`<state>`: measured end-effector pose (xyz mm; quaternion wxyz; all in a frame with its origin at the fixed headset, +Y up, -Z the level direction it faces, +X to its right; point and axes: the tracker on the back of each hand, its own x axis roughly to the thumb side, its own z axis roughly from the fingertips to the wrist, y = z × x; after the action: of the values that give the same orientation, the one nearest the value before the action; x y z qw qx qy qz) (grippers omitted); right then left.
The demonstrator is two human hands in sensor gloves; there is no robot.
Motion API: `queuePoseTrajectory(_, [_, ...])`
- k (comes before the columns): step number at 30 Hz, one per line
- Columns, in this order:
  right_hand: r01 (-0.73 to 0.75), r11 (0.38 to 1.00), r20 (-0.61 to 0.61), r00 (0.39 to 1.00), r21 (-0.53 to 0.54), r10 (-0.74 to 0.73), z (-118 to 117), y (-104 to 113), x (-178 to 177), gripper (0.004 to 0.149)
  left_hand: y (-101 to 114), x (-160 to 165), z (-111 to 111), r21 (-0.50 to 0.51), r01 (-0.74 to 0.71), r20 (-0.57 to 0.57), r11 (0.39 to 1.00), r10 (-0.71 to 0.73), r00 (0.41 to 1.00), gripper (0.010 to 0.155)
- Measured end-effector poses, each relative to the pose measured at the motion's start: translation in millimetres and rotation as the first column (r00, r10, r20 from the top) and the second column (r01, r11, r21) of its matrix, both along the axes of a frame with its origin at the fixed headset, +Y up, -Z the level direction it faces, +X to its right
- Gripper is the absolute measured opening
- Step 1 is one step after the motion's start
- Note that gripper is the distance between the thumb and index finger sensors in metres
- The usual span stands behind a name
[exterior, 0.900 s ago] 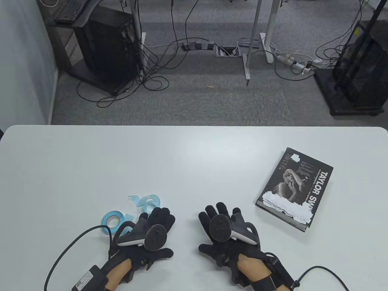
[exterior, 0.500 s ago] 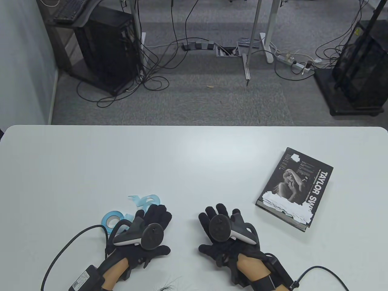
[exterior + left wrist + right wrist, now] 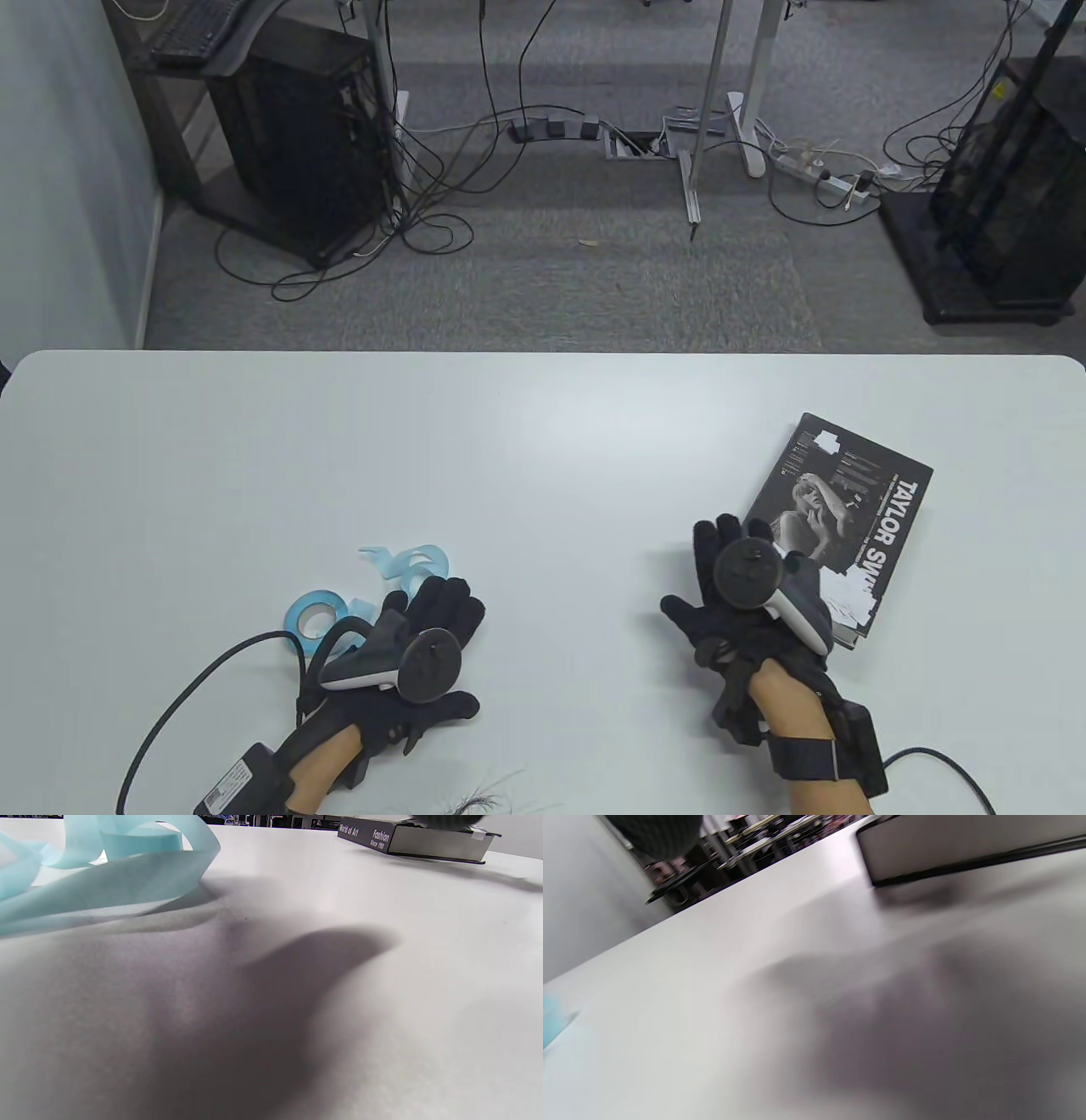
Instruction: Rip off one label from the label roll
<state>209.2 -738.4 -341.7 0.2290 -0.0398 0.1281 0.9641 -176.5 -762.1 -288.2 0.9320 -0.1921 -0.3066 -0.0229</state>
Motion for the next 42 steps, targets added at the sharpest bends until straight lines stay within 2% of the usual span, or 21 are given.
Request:
queuePoseTrajectory(7, [0.051, 0.998, 0.285, 0.957, 0.02, -0.055, -8, -12, 71, 0.087, 1, -1, 0, 0.009, 0.005, -0.004, 1.0, -0.005, 1.0, 0.098])
queuePoseTrajectory(10, [0.058, 0.998, 0.359, 0.931, 0.016, -0.06, -9, -22, 89, 0.086, 1, 0, 0, 0.011, 0.004, -0.001, 1.0, -0.004, 1.0, 0.098])
queuePoseTrajectory(13, [0.075, 0.997, 0.378, 0.924, -0.016, -0.063, -11, -32, 96, 0.085, 1, 1, 1, 0.011, 0.005, 0.003, 1.0, -0.005, 1.0, 0.098])
queuePoseTrajectory(15, [0.107, 0.994, 0.372, 0.924, -0.028, -0.089, -12, -37, 97, 0.082, 1, 1, 1, 0.012, 0.005, 0.006, 1.0, -0.005, 1.0, 0.098])
queuePoseTrajectory(23, [0.076, 0.997, 0.319, 0.946, -0.033, -0.062, -16, -40, 83, 0.077, 1, 2, 2, 0.02, 0.005, 0.01, 1.0, -0.006, 1.0, 0.098])
queuePoseTrajectory(30, [0.0, 0.998, 0.178, 0.984, -0.056, 0.01, -15, -42, 41, 0.075, 1, 3, 3, 0.014, 0.009, 0.013, 1.0, -0.009, 1.0, 0.098])
queuePoseTrajectory(42, [-0.023, 0.995, -0.096, 0.995, -0.098, 0.013, 8, -45, -34, 0.073, 3, 4, 4, 0.025, 0.007, 0.019, 1.0, -0.007, 1.0, 0.097])
